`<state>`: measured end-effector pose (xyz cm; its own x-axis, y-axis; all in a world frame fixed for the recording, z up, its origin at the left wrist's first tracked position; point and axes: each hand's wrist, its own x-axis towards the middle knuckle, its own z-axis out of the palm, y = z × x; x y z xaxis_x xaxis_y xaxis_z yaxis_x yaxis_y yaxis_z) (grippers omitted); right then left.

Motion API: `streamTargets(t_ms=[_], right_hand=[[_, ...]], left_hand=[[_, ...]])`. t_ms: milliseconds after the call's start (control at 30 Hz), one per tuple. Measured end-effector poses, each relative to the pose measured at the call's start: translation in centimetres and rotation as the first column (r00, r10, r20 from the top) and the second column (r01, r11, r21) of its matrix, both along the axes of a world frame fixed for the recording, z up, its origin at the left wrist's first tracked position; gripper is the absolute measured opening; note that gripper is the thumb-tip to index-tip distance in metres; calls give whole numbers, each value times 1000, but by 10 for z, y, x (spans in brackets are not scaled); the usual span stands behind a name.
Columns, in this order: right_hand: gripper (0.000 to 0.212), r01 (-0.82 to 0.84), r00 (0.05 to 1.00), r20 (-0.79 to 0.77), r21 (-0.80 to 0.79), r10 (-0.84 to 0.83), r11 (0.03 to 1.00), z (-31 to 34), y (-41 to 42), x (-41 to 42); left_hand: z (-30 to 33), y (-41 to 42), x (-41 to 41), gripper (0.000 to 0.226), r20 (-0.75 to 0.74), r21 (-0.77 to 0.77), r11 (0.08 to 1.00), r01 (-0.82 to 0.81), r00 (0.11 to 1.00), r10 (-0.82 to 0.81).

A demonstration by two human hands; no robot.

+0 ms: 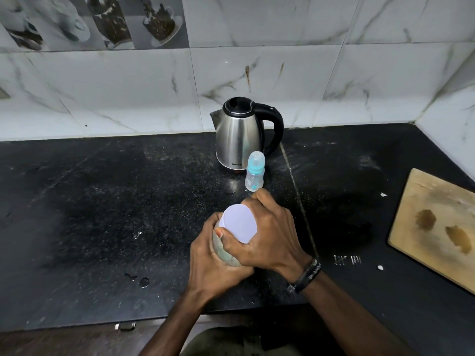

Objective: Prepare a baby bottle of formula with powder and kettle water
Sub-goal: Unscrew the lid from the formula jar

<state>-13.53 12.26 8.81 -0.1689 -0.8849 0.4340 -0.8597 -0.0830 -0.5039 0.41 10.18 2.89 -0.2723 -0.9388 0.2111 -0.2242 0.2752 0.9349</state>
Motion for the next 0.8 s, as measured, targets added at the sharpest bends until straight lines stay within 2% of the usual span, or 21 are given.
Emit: streamTargets(t_ms=[167,367,467,533,600,700,733,800], right_hand=[[61,-18,1000,-21,1,18,1000,4,-5,1],[54,-303,953,47,68,300,951,12,-10,-10],[67,-449,893,143,186,428,874,25,-13,-15],[79,-496,866,208,239,455,835,33,-14,-18],[78,-434,901,120,240,417,868,38,-15,-17],[92,-192,950,-176,316,256,929,45,-17,-6],[96,-154,951,-205,341,233,927,45,-19,-4],[87,-214,956,-120,339,267,916,43,-21,-4]], left_hand=[[3,-5,4,88,-37,69,996,52,998,-49],[3,-8,13,75,-69,205,964,170,985,-159],[6,-9,11,79,-162,245,954,175,977,-138],[6,-12,9,85,-198,253,954,161,974,-112],[3,-15,8,87,-203,248,959,135,976,-85],[-2,-18,8,89,-171,247,963,108,983,-66],[-3,-19,8,90,-164,247,963,108,984,-68],[-4,-18,9,91,-151,237,967,93,987,-58]])
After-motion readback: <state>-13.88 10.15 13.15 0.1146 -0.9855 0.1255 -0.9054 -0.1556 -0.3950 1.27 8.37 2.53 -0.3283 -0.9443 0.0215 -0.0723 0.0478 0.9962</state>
